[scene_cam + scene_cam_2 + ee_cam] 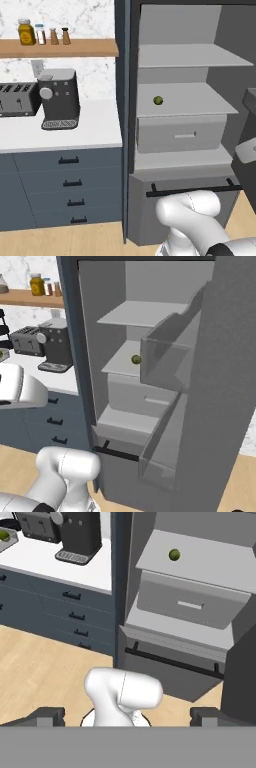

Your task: Place one lime and one chicken drumstick in each tupperware on the nearby counter, to pack two identical lunches.

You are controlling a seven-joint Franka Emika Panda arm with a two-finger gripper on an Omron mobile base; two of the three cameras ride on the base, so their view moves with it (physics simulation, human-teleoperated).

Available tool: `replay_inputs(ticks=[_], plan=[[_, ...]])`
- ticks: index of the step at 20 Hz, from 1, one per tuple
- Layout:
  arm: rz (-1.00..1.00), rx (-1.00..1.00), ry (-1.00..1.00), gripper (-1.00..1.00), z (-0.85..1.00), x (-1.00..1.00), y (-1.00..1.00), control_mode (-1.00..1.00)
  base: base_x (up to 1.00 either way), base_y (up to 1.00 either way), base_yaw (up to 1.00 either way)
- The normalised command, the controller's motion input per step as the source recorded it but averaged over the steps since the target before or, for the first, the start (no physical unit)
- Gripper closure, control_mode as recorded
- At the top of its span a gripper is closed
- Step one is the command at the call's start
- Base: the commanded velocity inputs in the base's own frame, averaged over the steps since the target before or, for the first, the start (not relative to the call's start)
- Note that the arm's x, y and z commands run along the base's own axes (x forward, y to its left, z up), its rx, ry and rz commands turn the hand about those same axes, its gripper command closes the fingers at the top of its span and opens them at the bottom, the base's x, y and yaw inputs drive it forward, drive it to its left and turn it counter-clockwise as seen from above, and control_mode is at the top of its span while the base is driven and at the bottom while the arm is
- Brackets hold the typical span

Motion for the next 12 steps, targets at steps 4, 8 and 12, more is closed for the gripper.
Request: replay_inputs(ticks=[4,8,12], plan=[[0.0,0.0,0.0,-1.0,0.0,0.0,0.0,1.0,0.09,-0.23,0.03],[0.0,0.0,0.0,-1.0,0.0,0.0,0.0,1.0,0.25,0.0,0.03],[0.0,0.01,0.01,-1.0,0.02,0.06,-0.04,-1.0,0.2,-0.02,0.0]])
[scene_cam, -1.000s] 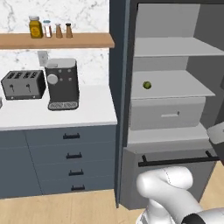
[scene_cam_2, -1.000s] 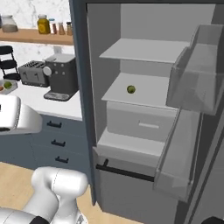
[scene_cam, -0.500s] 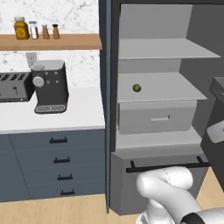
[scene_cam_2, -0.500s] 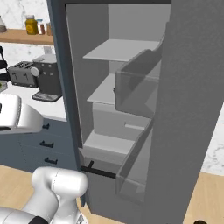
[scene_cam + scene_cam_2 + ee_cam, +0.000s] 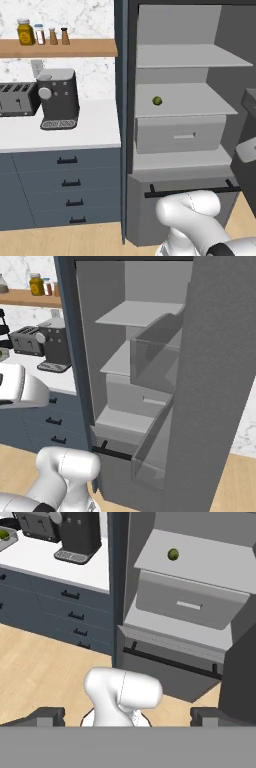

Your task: Place one lime and one chicken drumstick in each tupperware on the nearby counter, to pack two identical lunches.

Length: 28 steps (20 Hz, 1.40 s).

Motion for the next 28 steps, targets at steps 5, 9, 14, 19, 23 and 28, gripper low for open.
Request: replay_inputs(ticks=[5,9,14,19,23,28], plan=[[0.0,0.02,0.02,-1.0,0.01,0.62,-0.18,-1.0,0.0,0.0,0.0],[0.0,0.0,0.0,-1.0,0.0,1.0,-0.02,-1.0,0.0,0.0,0.0],[-0.06,0.0,-0.02,-1.0,-0.23,0.47,-0.2,-1.0,0.0,0.0,0.0],[-0.16,0.02,-0.1,-1.0,-0.92,0.06,-0.45,-1.0,0.0,0.0,0.0],[-0.07,0.0,-0.07,-1.0,-0.75,0.88,-0.05,-1.0,0.0,0.0,0.0],[-0.01,0.0,0.0,-1.0,-0.21,0.99,0.0,-1.0,0.0,0.0,0.0]])
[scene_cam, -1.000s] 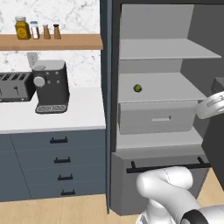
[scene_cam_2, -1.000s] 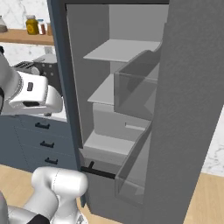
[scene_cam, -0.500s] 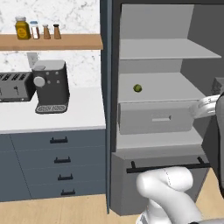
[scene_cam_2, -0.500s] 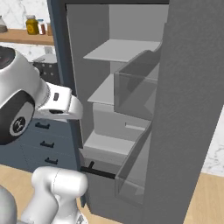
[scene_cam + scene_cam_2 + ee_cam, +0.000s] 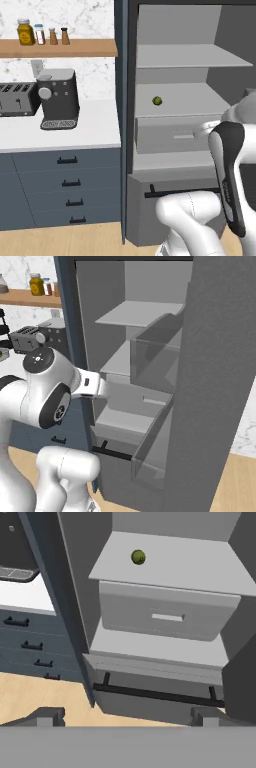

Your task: Place one lime and one chicken drumstick in each tupperware on the nearby counter, to pack two identical lunches.

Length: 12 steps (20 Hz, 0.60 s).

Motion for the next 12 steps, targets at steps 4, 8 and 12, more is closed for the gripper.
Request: replay_inputs(ticks=[4,8,12], plan=[[0.04,0.06,0.03,-1.0,0.11,0.86,-0.14,-1.0,0.0,0.0,0.0],[0.1,0.0,0.02,-1.0,0.0,0.99,-0.08,-1.0,0.0,0.0,0.0],[0.06,-0.01,0.01,-1.0,-0.02,0.86,-0.01,-1.0,0.0,0.0,0.0]])
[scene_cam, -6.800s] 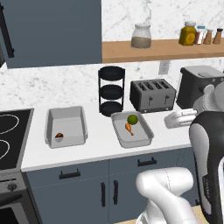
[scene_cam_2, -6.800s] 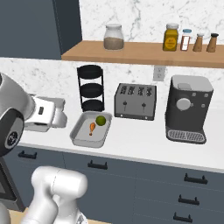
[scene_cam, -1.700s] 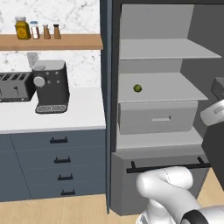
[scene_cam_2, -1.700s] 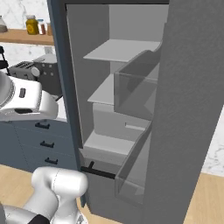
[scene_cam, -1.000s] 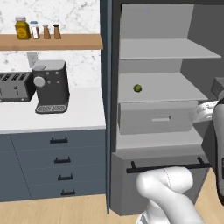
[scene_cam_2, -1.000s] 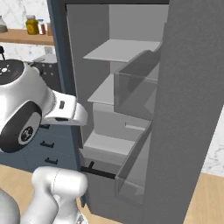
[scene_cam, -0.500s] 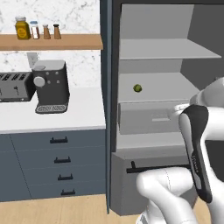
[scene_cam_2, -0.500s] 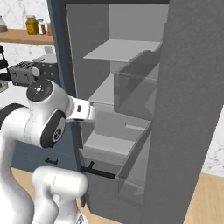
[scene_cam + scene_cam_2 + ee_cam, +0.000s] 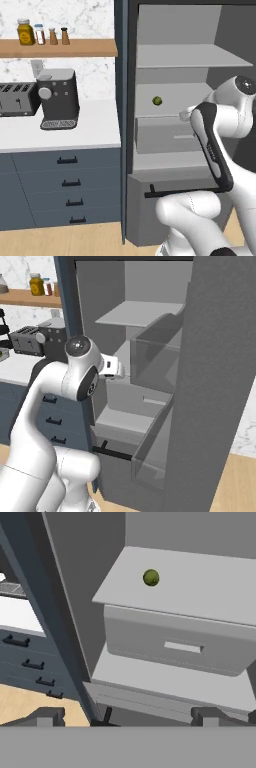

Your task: Place one lime and one chicken drumstick in each tupperware on the nearby counter, to pack two identical lunches.

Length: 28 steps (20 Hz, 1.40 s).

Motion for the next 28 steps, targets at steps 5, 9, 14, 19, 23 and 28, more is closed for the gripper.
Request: replay_inputs(ticks=[5,9,14,19,23,28], plan=[[0.0,0.0,0.0,-1.0,0.0,0.02,-0.05,-1.0,0.0,0.0,0.0],[0.0,0.0,0.0,-1.0,0.0,0.0,0.0,-1.0,0.0,0.0,0.0],[0.0,0.0,0.0,-1.0,0.0,0.0,0.0,-1.0,0.0,0.0,0.0],[0.0,0.0,0.0,-1.0,0.0,0.0,0.0,1.0,0.0,0.0,0.0],[0.0,0.0,0.0,-1.0,0.0,0.0,0.0,1.0,0.18,0.0,0.0],[0.0,0.0,0.0,-1.0,0.0,0.0,0.0,1.0,0.21,0.0,0.0]])
